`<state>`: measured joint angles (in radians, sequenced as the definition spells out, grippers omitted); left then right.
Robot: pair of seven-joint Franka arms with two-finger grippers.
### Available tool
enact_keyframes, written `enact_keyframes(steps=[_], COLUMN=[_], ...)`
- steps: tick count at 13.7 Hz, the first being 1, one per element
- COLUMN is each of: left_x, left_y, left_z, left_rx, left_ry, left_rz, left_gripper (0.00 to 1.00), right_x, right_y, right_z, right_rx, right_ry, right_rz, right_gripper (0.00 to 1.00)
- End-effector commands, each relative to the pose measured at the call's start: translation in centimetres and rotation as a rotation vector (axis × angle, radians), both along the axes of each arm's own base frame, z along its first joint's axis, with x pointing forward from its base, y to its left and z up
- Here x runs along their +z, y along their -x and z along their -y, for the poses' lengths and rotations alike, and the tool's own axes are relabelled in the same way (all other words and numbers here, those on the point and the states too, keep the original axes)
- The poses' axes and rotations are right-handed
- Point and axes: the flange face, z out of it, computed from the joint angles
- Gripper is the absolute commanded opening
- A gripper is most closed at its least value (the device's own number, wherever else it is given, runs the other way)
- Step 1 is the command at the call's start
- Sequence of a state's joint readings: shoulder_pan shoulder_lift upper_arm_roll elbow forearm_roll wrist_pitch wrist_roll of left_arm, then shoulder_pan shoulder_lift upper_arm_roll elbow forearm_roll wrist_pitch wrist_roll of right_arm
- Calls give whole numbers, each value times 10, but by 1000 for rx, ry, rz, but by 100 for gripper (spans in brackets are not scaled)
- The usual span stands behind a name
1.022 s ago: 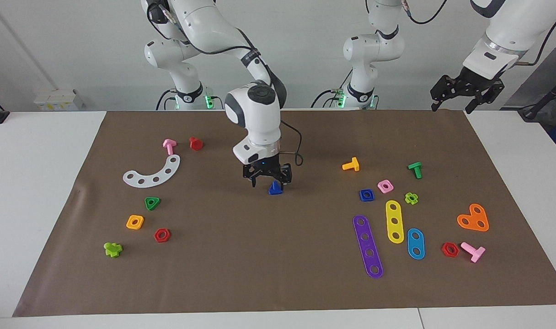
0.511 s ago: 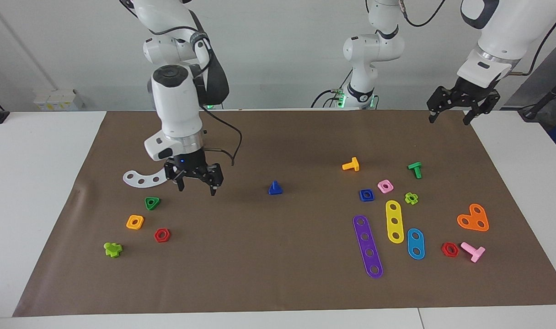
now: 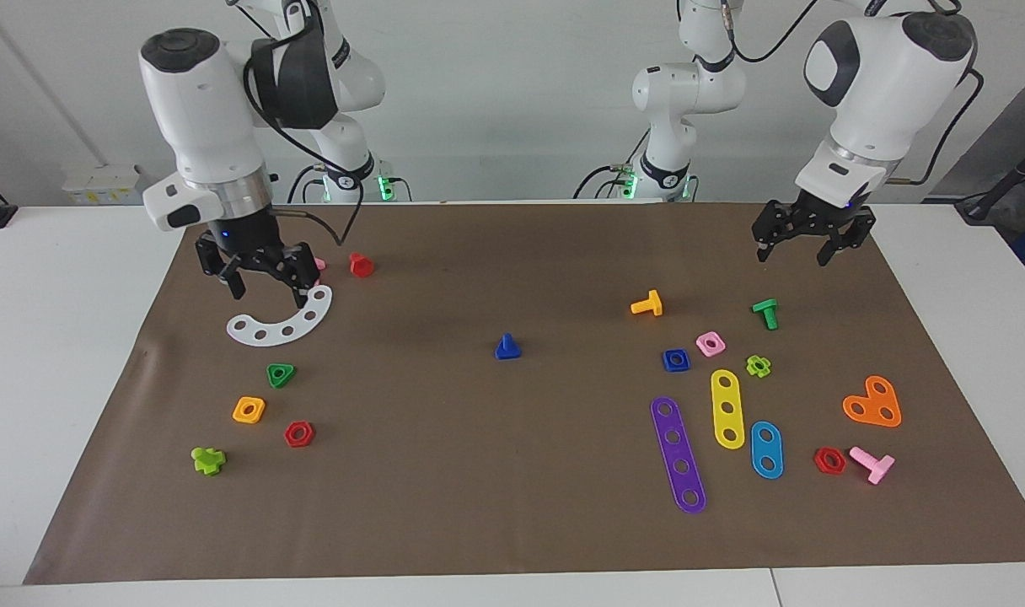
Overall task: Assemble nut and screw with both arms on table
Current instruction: 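Release the bolt with the right gripper while the left gripper reaches in, then grasp the small blue square nut with the left gripper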
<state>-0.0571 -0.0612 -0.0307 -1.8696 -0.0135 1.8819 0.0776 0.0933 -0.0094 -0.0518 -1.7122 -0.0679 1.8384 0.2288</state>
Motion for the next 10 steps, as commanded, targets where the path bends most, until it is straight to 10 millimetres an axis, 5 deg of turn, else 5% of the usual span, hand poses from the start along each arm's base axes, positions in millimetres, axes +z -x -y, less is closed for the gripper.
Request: enact_keyframes(steps=[1,4,10], left_x=[-34,-77,-145], left_y=[4,-3,-7], left_z=[17,44,57], left_rx=[20,43,66], left_ry=[12,18,28], left_rz=[12,13,45], left_gripper=[95,95,94], right_x=[29,63,56], right_y=[11,26,34], right_z=[26,38,47], right_rx=[24,63,47], right_ry=[-14,-32,-67], right_rz=[-48,-111,-167], right_gripper=[100,100,100])
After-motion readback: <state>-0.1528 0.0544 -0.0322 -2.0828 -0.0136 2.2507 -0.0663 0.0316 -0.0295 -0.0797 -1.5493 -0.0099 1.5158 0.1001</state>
